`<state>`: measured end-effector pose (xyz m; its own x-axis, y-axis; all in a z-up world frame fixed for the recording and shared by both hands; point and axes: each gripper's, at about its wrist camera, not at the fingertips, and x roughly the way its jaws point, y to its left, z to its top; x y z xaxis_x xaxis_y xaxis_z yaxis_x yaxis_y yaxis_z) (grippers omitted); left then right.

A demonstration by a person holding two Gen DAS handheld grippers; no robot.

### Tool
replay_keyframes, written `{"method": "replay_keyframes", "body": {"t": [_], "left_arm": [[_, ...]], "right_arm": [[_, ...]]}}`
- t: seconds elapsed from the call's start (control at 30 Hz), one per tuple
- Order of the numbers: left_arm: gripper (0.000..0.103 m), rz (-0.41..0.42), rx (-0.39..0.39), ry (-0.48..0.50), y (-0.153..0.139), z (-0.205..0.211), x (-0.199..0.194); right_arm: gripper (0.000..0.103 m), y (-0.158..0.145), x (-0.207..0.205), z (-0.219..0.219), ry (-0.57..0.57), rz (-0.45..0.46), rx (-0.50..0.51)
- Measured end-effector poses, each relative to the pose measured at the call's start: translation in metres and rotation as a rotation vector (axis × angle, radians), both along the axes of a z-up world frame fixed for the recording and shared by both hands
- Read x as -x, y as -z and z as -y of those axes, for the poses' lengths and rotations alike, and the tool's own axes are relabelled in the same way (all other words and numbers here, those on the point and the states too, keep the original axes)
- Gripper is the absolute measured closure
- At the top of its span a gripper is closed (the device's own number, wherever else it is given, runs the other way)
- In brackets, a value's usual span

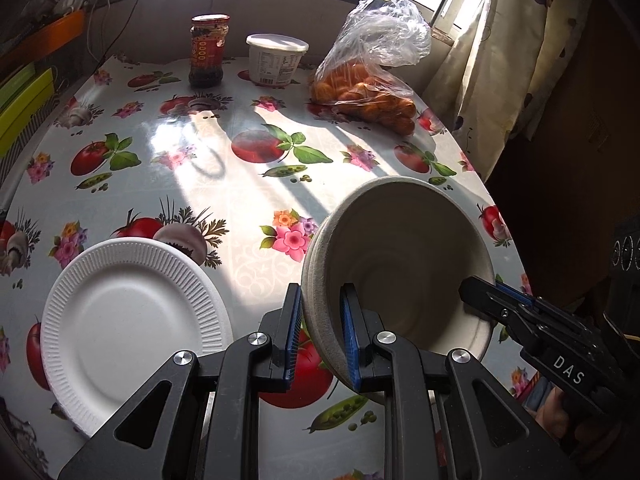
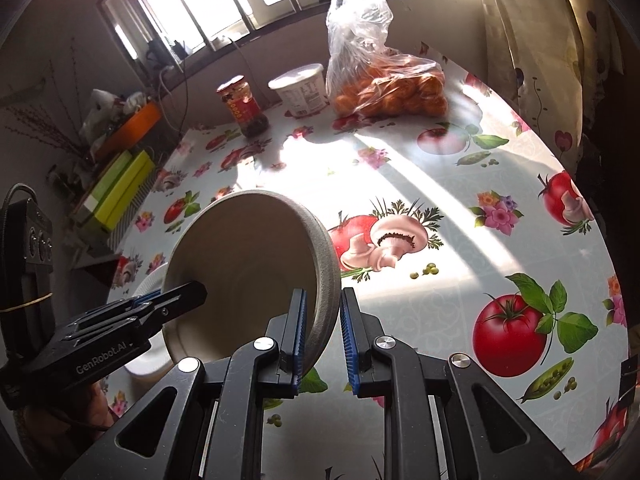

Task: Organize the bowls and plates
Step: 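Lift and carry the nested bowls with both grippers over the white plate stack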

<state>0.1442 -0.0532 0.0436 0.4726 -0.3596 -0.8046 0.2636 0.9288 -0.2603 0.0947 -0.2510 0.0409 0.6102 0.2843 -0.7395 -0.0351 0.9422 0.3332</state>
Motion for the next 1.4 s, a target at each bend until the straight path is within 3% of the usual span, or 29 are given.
{"method": "replay_keyframes", "body": {"t": [1.4], "left_arm": [[0.083,0.014,-0.012,-0.280,-0.001,-0.142,0.017]], "right_arm": [[0.086,0.004,-0.042,-0.145,-0.278,-0.036,-0.002]]}}
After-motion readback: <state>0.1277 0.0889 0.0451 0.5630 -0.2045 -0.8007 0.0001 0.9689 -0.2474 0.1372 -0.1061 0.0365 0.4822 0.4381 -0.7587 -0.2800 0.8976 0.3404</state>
